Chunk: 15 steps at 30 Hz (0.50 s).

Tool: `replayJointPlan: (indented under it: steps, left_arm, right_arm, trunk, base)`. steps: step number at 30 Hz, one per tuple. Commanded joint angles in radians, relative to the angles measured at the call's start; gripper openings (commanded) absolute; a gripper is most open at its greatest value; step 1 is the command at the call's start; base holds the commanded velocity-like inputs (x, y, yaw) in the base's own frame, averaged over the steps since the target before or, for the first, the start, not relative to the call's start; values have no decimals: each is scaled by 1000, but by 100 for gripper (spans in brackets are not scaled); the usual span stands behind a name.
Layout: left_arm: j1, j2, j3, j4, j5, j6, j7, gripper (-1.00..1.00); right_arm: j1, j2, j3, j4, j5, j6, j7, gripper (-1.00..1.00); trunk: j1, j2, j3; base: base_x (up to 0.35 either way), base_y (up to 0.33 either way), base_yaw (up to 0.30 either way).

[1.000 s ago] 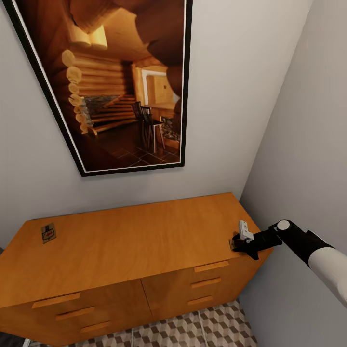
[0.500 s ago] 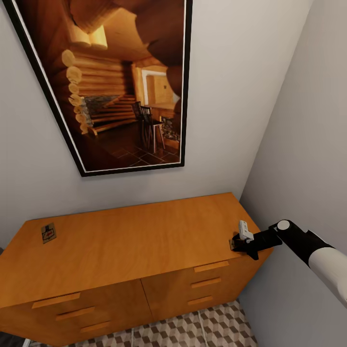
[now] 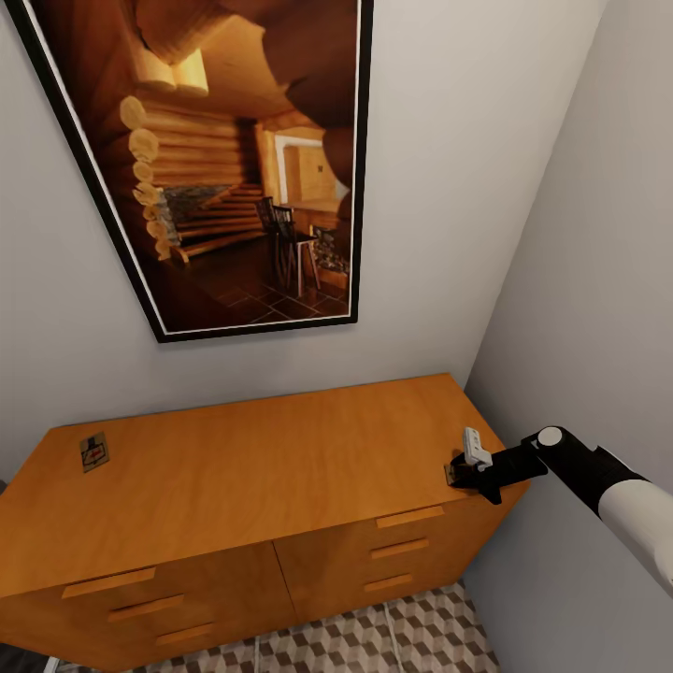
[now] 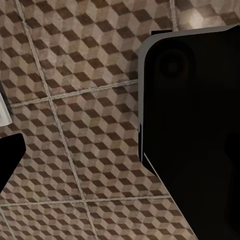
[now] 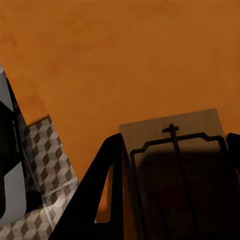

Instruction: Take the four mousetraps from the cabinet in the bathroom and place them on the bathroom floor. Make sure all four end up on the same floor surface, and ensure that at least two of them are either under or directly next to the same bathroom sink.

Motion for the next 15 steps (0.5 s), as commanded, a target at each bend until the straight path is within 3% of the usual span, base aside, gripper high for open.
replayJointPlan:
  steps: [1, 15]
  left_arm:
    - [-2, -1, -9, 4, 8, -7, 1, 100]
    - [-2, -1, -9, 4, 8, -7, 1, 100]
  right_arm:
    - [20, -1, 11, 2, 16, -9, 3, -100]
    - [19, 2, 10, -17, 16, 8, 8, -100]
  trunk:
    - [1, -1, -2]
    - [1, -1, -2]
  base:
    - [0, 0, 0]
    - [0, 0, 0]
